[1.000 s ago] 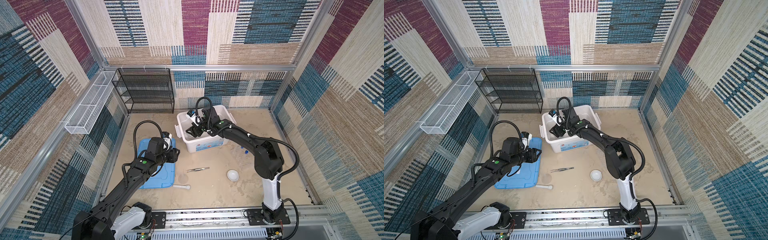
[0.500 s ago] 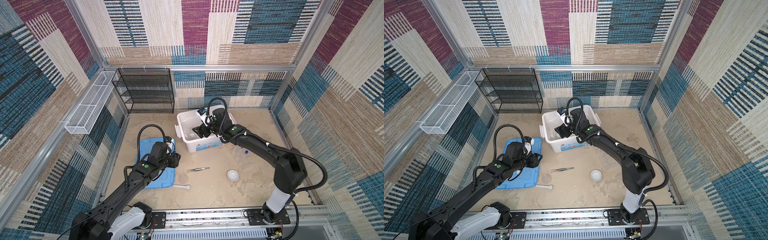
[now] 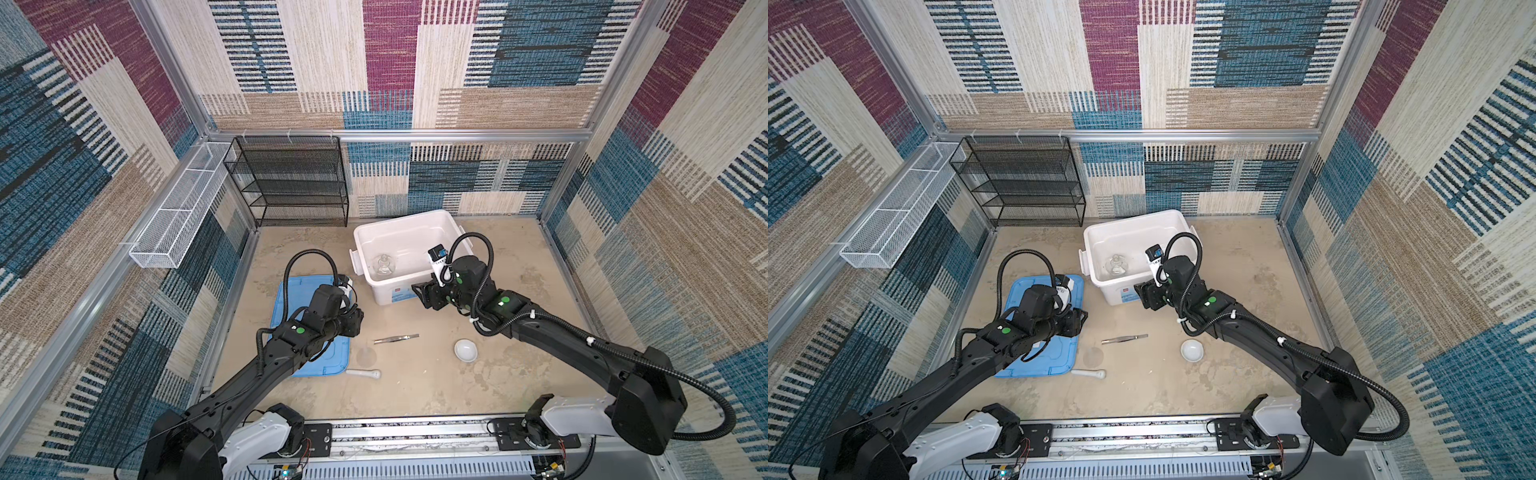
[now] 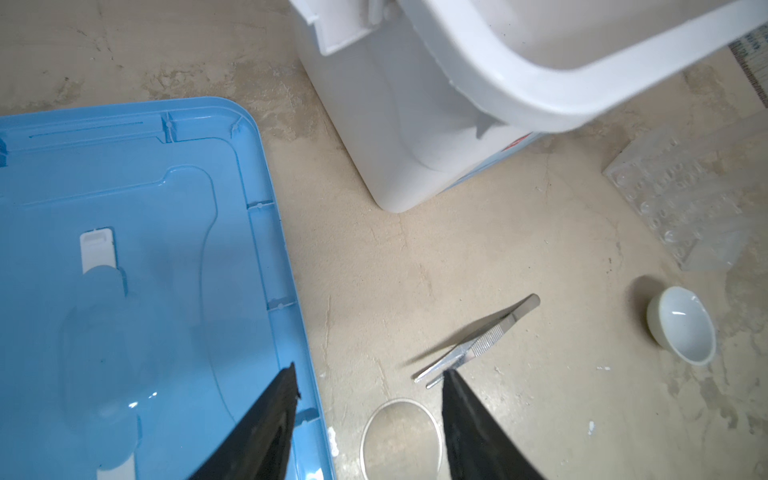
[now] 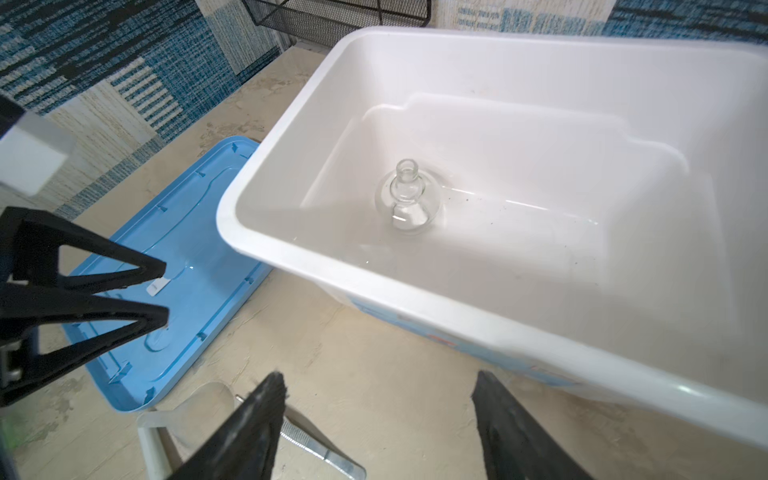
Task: Organize the chemistry lab equipment
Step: 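Withdraw the right gripper from the bin toward the plastic beaker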
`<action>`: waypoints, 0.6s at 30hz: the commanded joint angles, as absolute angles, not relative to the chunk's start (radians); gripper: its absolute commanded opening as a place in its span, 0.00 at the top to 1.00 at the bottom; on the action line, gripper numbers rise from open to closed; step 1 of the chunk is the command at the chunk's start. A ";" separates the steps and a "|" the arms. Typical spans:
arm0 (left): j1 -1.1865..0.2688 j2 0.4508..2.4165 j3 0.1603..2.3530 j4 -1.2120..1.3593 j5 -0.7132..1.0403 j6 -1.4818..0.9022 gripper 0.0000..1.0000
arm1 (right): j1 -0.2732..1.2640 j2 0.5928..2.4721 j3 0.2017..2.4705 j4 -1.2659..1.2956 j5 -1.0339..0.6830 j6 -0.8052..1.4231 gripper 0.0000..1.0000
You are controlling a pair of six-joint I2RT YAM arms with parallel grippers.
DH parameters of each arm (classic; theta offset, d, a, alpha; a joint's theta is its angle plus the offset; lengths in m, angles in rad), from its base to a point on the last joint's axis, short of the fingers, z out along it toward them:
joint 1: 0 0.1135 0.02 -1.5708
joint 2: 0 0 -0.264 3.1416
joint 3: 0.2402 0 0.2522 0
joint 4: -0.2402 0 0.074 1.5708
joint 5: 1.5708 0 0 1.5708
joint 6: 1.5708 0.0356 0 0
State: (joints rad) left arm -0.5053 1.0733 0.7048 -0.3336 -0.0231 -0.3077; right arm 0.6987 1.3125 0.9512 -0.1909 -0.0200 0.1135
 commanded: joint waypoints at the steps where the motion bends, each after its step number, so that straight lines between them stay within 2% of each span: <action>1: -0.509 1.074 0.713 -0.319 -0.053 -0.310 0.42 | 0.731 1.291 0.929 -0.269 0.081 0.227 0.26; 18: -0.538 1.067 0.695 -0.302 -0.081 -0.298 0.41 | 0.970 1.146 0.689 -0.453 0.361 0.671 0.30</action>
